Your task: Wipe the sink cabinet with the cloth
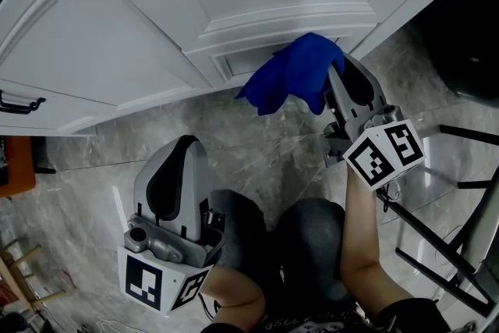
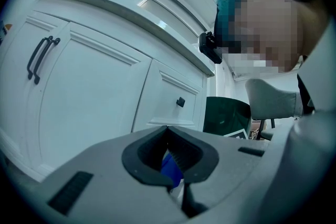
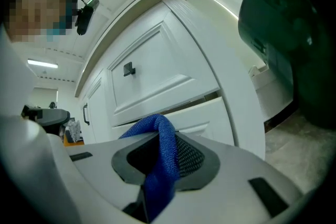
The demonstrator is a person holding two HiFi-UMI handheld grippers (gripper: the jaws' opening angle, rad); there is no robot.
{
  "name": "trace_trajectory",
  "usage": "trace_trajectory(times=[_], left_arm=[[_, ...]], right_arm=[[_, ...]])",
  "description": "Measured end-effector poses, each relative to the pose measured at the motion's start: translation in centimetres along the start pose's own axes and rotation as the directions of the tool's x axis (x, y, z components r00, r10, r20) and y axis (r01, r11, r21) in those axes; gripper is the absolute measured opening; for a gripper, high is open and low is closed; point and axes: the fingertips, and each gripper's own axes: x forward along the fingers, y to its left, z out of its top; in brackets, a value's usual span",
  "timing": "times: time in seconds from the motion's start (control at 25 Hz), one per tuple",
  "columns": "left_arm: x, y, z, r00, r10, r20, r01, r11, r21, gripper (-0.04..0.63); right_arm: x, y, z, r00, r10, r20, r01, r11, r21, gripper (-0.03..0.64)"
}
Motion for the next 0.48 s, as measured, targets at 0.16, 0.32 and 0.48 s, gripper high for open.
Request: trace_trajectory(times=[0.16,0.32,0.48], left_arm=[[-0.1,0.1,0.0,1.0,0.0,0.004,0.0,1.0,-0.003,0.005],[-0.4,0.1,0.1,1.0,0.002,0.006,-0.002,1.0,-0.003,0.005],[-0.7,0.3,0.3,1.0,0.01,0.009,-0.01,1.0,-0.003,0.005]], right_arm=[[-0.6,-1.1,-0.2,1.0,-0.025,0.0,0.025,1.0,0.018,0.092],[-2.0,-2.6,1.4,0.994,-0.098,0.055,0.098,0.995,-0.003,0.091],[-4.3,-4.8,2.1,0.979,-0.2,0.038,0.203,0.962,-0.18,0.091]])
